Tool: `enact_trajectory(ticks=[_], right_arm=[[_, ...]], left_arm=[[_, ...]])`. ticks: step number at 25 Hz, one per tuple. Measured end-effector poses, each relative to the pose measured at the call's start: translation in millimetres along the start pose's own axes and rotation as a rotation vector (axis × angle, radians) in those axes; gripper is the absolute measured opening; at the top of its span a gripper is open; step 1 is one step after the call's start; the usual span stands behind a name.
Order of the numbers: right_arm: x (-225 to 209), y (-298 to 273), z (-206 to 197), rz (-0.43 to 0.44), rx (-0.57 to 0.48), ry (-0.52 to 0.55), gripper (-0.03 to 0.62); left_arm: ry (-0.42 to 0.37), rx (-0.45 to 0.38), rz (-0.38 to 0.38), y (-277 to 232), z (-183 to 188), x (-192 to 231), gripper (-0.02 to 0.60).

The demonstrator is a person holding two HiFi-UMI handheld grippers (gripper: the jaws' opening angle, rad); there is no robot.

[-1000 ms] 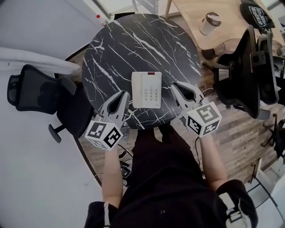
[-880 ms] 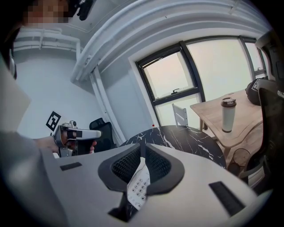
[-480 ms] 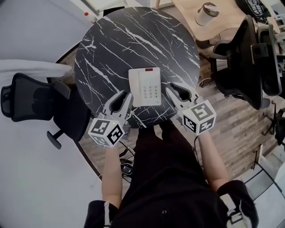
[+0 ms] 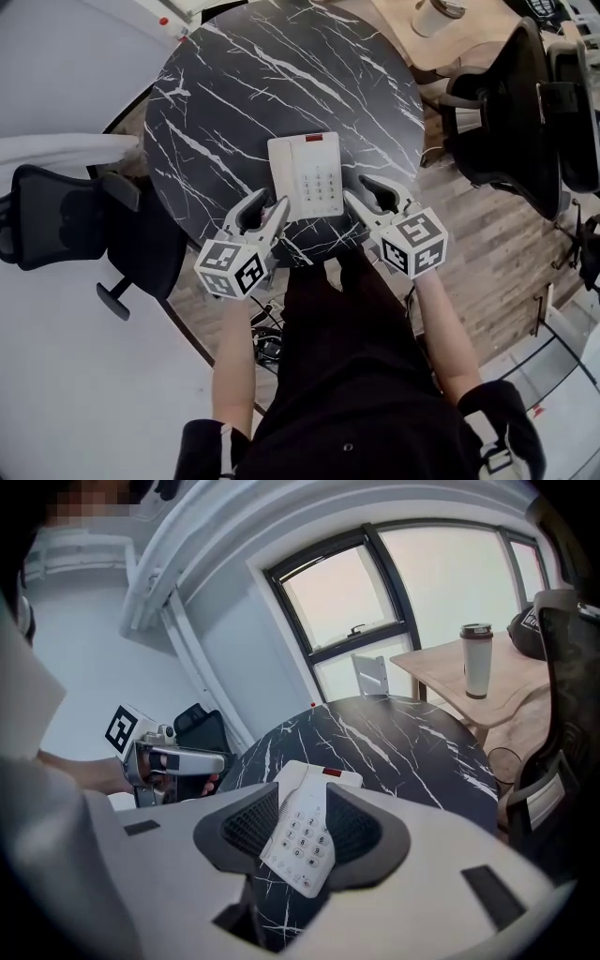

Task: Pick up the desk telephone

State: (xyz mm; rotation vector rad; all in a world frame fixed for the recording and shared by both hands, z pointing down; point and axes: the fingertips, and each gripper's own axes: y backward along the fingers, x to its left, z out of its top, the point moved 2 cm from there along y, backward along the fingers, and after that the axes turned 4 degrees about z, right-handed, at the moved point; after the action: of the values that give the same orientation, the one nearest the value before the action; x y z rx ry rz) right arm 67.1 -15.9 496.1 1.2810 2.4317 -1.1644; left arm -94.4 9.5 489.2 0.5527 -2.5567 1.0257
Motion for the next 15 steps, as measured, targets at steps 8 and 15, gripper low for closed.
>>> enact_trajectory(ticks=[8,15], right_arm=[[-15.9,-19.8,-30.8,-0.018,0.057,-0.064,0.2],[-24.7,-38.7,-54.7,-0.017,0.096,-0.118,0.246]], left_arm=[[0.056,0.074,0.007,-20.2,-34.1,22.9,0.245],[0.131,0.111,-0.022,-34.5,-56.9,39.1,0.29]])
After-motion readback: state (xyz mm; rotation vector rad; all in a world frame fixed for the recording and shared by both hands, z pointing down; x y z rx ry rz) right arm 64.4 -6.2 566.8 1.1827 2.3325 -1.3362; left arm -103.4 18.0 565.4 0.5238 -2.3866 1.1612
